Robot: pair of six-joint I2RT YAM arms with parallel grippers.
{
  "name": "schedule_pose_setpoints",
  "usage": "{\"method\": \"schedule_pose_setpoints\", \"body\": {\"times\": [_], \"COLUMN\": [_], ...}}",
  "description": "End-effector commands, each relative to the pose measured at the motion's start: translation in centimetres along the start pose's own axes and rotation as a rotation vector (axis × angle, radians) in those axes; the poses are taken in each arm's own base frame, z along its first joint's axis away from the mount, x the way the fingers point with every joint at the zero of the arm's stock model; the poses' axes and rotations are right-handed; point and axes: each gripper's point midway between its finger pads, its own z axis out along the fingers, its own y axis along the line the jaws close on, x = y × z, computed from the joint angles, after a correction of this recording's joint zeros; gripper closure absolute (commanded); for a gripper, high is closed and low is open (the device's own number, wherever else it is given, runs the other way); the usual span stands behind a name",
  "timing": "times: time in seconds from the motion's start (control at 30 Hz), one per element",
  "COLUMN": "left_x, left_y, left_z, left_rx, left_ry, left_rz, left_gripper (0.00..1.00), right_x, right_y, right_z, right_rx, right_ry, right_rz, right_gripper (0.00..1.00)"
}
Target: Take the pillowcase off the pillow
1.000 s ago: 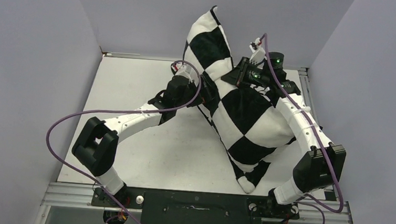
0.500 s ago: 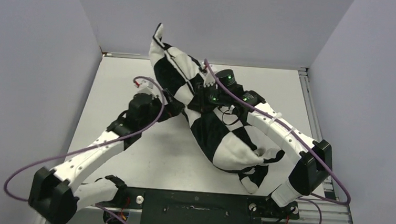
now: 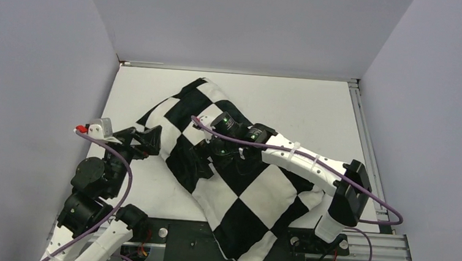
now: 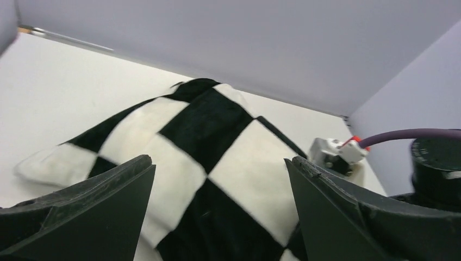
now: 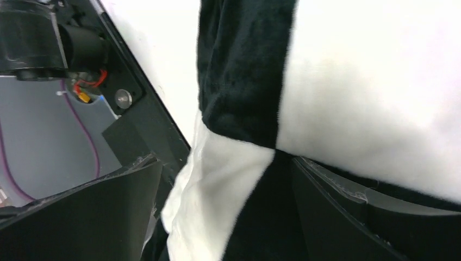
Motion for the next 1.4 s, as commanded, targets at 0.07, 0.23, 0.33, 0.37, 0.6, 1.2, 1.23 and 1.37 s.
{"method": "schedule_pose_setpoints", "body": {"times": [0.07,0.23,0.33,0.37,0.6,1.2,1.23,1.37], "left_x": [-0.1,0.8,1.5,1.6,1.7,2.8,2.8,3.3], "left_y": [3.9,4.5,4.7,4.7,5.3,4.1,3.8,2.3], "left_z": [-0.5,0.1,0.5,0.6,1.0,2.4,2.7,4.8], "left_rx": [-0.148,-0.17,-0.172,-0.174,-0.188,-0.133,-0.128,-0.097], "left_ry": [-0.04,-0.029,-0.006,0.002,0.005,0.074,0.087,0.153], "left_rz": [0.178,0.2,0.205,0.207,0.192,0.195,0.194,0.181], "left_gripper": [0.04,0.04,0.04,0.04,0.04,0.04,0.04,0.04], "right_x": [3.1,7.9,10.5,11.3,12.6,-1.1,-0.8,0.9], "right_y": [-3.0,-4.6,-5.6,-6.4,-15.4,-24.0,-23.6,-22.1], "right_z": [-3.2,-5.3,-6.0,-6.1,-6.9,-15.6,-16.0,-16.9], "right_rx": [0.211,0.305,0.353,0.394,0.725,0.87,0.857,0.785], "right_ry": [0.076,0.182,0.243,0.261,0.264,-0.386,-0.403,-0.445], "right_rz": [0.005,0.047,0.074,0.084,0.197,0.347,0.361,0.419], "right_gripper": [0.1,0.1,0.1,0.1,0.1,0.1,0.1,0.1]}}
